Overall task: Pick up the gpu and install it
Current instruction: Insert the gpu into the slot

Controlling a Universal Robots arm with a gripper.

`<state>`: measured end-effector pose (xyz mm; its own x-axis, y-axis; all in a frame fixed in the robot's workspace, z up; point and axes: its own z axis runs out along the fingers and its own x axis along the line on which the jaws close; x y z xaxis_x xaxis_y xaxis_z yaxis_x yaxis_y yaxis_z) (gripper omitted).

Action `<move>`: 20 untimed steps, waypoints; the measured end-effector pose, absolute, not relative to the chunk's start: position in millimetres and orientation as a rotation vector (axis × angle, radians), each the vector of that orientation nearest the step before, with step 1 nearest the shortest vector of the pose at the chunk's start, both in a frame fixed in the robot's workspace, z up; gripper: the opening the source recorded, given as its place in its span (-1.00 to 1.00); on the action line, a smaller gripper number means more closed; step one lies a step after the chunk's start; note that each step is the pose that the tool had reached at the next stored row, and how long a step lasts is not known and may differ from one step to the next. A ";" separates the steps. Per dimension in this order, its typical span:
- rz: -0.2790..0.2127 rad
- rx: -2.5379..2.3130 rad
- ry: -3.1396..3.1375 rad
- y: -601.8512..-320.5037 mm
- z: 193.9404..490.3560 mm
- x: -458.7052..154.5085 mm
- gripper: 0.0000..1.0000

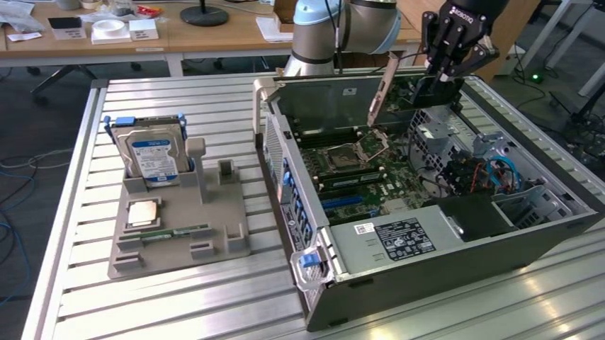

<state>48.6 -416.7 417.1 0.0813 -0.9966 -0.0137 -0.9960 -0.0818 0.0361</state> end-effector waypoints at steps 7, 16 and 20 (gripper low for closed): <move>-0.054 2.268 -2.149 -416.6 416.2 48.5 -0.48; -0.041 2.248 -2.183 -416.7 408.3 43.3 -0.48; -0.036 2.244 -2.191 -416.7 403.8 40.5 -0.48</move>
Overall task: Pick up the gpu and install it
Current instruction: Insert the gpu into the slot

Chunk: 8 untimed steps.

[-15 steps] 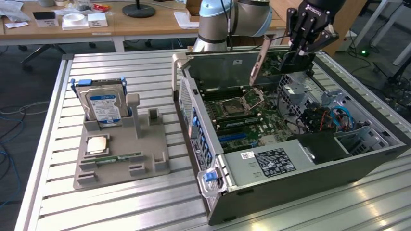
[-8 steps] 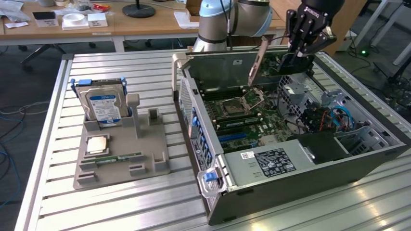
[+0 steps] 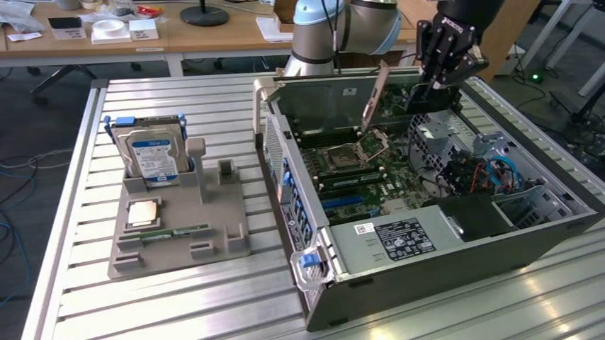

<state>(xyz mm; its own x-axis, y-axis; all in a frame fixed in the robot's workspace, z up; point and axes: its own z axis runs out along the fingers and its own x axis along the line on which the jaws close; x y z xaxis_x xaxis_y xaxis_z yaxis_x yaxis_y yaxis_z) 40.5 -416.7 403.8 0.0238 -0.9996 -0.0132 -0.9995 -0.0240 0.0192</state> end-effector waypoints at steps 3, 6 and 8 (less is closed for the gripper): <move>-0.036 2.242 -2.194 -416.7 402.6 40.2 -0.48; -0.036 2.241 -2.194 -416.7 402.5 40.1 -0.48; -0.036 2.241 -2.195 -416.7 402.5 40.1 -0.48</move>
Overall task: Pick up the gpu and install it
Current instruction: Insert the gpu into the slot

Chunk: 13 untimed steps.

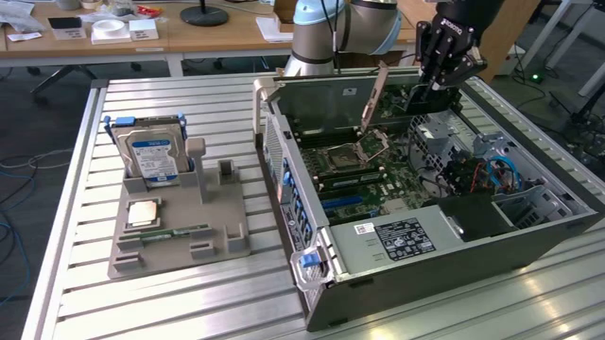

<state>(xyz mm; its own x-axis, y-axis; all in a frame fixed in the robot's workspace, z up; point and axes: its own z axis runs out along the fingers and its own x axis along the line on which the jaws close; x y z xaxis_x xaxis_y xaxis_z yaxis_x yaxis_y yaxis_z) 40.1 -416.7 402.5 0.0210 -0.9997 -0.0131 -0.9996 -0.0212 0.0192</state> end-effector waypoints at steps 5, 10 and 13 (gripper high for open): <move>-0.036 2.242 -2.194 -416.7 396.3 39.9 -0.48; -0.036 2.241 -2.195 -416.7 388.6 39.8 -0.48; -0.036 2.241 -2.195 -416.7 383.2 39.5 -0.48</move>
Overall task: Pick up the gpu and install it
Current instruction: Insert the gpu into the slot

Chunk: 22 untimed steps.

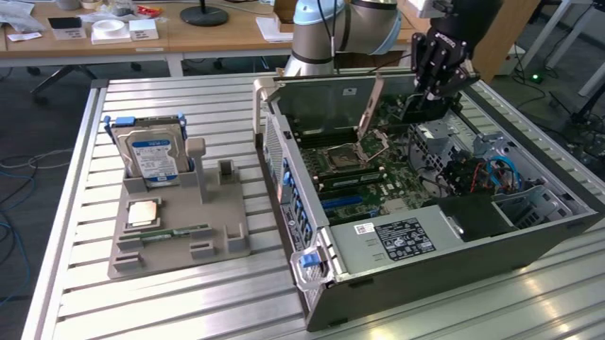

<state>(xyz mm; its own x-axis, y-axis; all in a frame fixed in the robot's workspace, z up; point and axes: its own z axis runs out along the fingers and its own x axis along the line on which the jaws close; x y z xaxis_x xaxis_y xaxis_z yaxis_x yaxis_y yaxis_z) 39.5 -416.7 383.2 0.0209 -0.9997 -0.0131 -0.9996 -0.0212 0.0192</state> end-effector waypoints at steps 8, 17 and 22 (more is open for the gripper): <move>-0.036 2.241 -2.195 -416.7 368.8 36.6 -0.48; -0.036 2.242 -2.195 -416.7 361.9 32.5 -0.48; -0.035 2.241 -2.195 -416.7 356.0 27.4 -0.48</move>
